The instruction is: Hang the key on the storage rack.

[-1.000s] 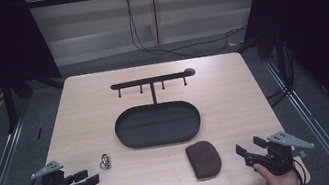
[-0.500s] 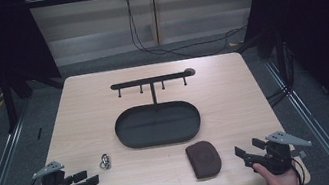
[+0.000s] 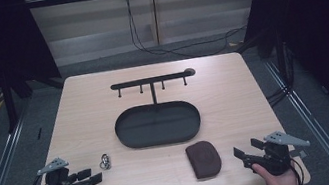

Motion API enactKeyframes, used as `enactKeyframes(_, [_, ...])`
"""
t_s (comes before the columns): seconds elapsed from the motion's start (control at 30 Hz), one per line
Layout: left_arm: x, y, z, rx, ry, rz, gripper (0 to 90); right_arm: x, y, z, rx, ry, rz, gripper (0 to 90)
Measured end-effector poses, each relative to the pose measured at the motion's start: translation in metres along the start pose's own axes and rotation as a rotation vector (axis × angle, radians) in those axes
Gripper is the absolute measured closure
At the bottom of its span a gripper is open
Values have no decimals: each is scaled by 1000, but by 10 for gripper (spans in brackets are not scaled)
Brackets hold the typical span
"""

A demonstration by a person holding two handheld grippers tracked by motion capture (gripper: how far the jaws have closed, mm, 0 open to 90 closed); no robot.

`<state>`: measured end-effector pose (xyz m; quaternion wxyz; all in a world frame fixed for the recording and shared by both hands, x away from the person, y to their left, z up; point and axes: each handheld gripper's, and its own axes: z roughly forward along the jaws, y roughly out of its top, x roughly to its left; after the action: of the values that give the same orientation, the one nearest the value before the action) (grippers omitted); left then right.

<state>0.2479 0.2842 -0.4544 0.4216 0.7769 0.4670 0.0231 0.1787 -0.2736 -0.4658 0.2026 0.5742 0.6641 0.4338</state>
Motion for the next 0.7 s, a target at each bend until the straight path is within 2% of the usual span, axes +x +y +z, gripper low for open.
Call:
enactKeyframes(0.17, [3, 2, 3, 44, -13, -44, 478, 1, 0, 0, 3, 10, -15, 241])
enactKeyframes(0.23, [3, 3, 4, 48, -15, -40, 484, 2, 0, 0, 4, 10, -15, 241])
enactKeyframes(0.37, [2, 8, 6, 62, -21, -20, 477, 2, 0, 1, 9, 10, -12, 241])
enactKeyframes(0.43, [0, 10, 9, 75, 12, 20, 474, 2, 0, 1, 13, 14, -14, 241])
enactKeyframes(0.47, [-2, 11, 10, 78, 34, 27, 477, 2, 0, 2, 19, 16, -14, 242])
enactKeyframes(0.5, [-2, 13, 13, 95, 38, 36, 493, 2, 0, 4, 32, 21, -21, 246])
enactKeyframes(0.57, [-4, 14, 13, 95, 46, 32, 500, 2, 0, 4, 35, 23, -23, 246])
enactKeyframes(0.6, [-5, 15, 13, 114, 59, 49, 510, 3, 1, 4, 35, 27, -23, 246])
enactKeyframes(0.7, [-6, 21, 15, 122, 62, 54, 535, 3, 1, 4, 39, 28, -27, 246])
